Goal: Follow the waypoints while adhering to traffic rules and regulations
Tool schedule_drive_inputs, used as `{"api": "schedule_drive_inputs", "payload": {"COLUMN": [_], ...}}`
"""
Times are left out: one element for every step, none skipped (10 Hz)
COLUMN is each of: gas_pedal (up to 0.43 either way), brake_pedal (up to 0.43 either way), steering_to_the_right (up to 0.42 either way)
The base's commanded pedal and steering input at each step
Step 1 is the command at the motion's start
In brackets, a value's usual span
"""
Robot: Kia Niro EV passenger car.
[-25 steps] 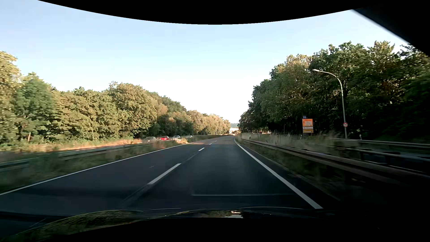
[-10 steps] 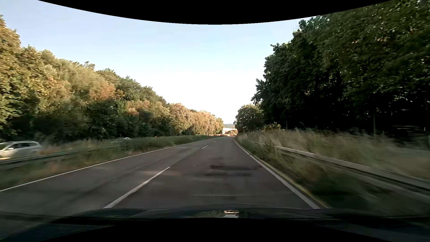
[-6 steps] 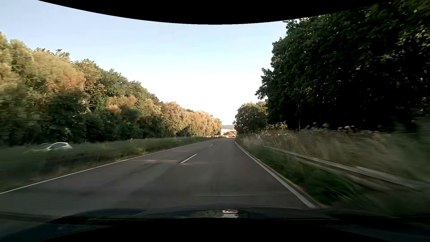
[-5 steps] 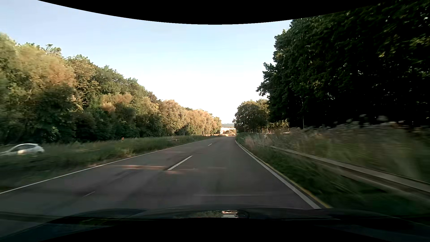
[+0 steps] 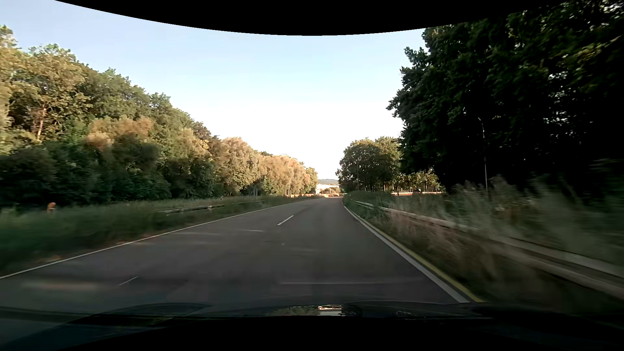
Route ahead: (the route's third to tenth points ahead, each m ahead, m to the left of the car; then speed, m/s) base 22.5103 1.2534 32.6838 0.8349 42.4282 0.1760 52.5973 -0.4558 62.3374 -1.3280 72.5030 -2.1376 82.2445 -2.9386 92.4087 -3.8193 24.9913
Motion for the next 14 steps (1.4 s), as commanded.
{"api": "schedule_drive_inputs", "payload": {"gas_pedal": [0.209,0.209,0.209,0.209,0.209,0.209,0.209,0.209,0.209,0.209,0.209,0.209,0.209,0.209], "brake_pedal": [0.000,0.000,0.000,0.000,0.000,0.000,0.000,0.000,0.000,0.000,0.000,0.000,0.000,0.000], "steering_to_the_right": [0.008,0.008,0.008,0.009,0.008,0.008,0.008,0.007,0.008,0.007,0.008,0.007,0.007,0.007]}}
